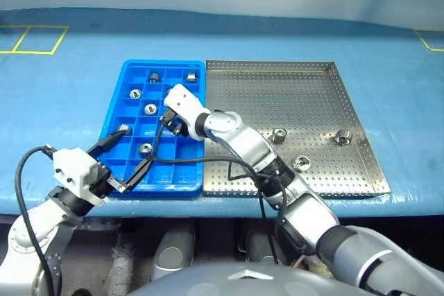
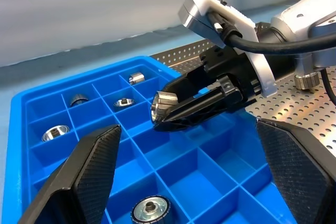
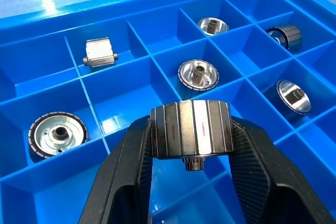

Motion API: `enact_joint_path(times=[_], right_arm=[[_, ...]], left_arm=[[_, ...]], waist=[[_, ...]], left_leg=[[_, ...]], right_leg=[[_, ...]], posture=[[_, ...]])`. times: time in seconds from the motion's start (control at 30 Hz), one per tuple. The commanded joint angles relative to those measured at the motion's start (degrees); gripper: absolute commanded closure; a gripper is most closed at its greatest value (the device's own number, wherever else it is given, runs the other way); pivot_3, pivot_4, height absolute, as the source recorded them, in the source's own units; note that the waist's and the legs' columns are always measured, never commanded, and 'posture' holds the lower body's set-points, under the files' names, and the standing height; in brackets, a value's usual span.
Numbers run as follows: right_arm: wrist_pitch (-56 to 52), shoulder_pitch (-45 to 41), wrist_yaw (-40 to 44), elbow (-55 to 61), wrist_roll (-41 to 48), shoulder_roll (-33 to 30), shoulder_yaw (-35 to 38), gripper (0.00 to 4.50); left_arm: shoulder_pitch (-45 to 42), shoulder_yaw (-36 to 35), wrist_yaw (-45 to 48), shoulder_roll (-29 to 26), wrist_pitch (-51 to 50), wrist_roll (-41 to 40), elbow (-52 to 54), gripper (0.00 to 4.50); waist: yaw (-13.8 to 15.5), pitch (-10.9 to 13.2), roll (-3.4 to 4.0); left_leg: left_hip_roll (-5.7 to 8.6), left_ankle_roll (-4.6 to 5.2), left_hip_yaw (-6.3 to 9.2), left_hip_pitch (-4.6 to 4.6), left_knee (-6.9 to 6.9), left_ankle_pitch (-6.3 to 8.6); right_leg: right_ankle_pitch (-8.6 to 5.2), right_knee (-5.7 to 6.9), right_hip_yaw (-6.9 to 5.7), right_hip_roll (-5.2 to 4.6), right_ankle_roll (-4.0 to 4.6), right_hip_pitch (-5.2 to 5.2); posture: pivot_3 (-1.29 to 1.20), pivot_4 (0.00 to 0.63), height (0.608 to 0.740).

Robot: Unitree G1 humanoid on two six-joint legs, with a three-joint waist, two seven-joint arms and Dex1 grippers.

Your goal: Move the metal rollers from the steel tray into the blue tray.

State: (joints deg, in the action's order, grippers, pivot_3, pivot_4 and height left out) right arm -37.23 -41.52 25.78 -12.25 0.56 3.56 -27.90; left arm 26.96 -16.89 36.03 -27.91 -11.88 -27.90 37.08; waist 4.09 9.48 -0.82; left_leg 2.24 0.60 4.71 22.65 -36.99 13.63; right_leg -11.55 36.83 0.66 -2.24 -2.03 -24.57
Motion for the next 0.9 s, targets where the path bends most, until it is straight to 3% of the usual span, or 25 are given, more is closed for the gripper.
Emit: enact_joint_path(times=[0.03, 0.17, 0.37, 0.57, 0.7, 0.9], right_arm=[[2.74, -1.62, 0.21, -1.47, -0.53, 1.66, 0.53, 2.76], [4.05, -1.66, 0.69, -5.02, -0.80, 2.67, 0.64, 2.76], [4.38, -0.61, 0.53, -4.51, -1.80, 1.78, 1.08, 0.82], [-0.35, 2.69, -1.21, 10.74, -0.17, -1.50, 7.24, 0.82], [-7.18, 10.27, -2.02, 29.13, 0.86, -8.32, 13.48, 0.82], [-16.82, 24.19, -3.44, 48.79, 1.00, -18.08, 19.29, 0.82]], left_arm=[[0.33, 0.83, -0.72, 1.32, 1.32, 0.36, 0.40, 0.00], [0.15, 1.23, -1.14, 2.54, 1.26, 0.08, -0.16, 0.00], [-1.57, 1.51, -0.55, 2.38, 0.90, -0.73, -0.75, 0.00], [-9.44, 2.85, 1.39, -1.80, -2.24, -1.10, -2.06, 0.00], [-22.16, 6.85, 3.92, -6.93, -9.57, -2.90, -5.50, 0.00], [-41.80, 16.82, 8.53, -9.76, -16.09, 0.61, -16.77, 0.00]], waist=[[0.04, 0.00, 0.00], [0.10, 0.00, 0.01], [-0.01, 0.01, 0.02], [-0.17, 0.04, 0.06], [-0.33, 0.05, 0.09], [-3.63, 0.05, 0.09]], left_leg=[[-0.01, 0.00, 0.01, 0.00, 0.00, 0.00], [-0.02, -0.06, 0.10, 0.02, 0.03, -0.03], [-0.03, -0.07, 0.11, 0.00, 0.03, -0.04], [-0.02, -0.11, 0.24, 0.04, -0.01, -0.06], [0.05, -0.09, 0.34, 0.06, -0.07, -0.07], [0.12, 0.00, 0.21, 0.04, -0.08, -0.05]], right_leg=[[0.00, 0.00, 0.00, 0.01, 0.00, 0.00], [-0.01, 0.02, -0.02, 0.05, 0.03, -0.02], [-0.02, 0.03, -0.02, 0.07, 0.04, 0.00], [-0.02, 0.03, -0.10, 0.08, 0.05, 0.02], [-0.01, -0.03, -0.21, 0.04, 0.02, 0.08], [0.20, 0.01, -0.14, -0.10, -0.33, 0.12]], posture=[[0.28, 0.150, 0.740], [0.28, 0.150, 0.740], [0.25, 0.150, 0.740], [0.14, 0.150, 0.740], [0.06, 0.150, 0.740], [-0.03, 0.150, 0.740]])
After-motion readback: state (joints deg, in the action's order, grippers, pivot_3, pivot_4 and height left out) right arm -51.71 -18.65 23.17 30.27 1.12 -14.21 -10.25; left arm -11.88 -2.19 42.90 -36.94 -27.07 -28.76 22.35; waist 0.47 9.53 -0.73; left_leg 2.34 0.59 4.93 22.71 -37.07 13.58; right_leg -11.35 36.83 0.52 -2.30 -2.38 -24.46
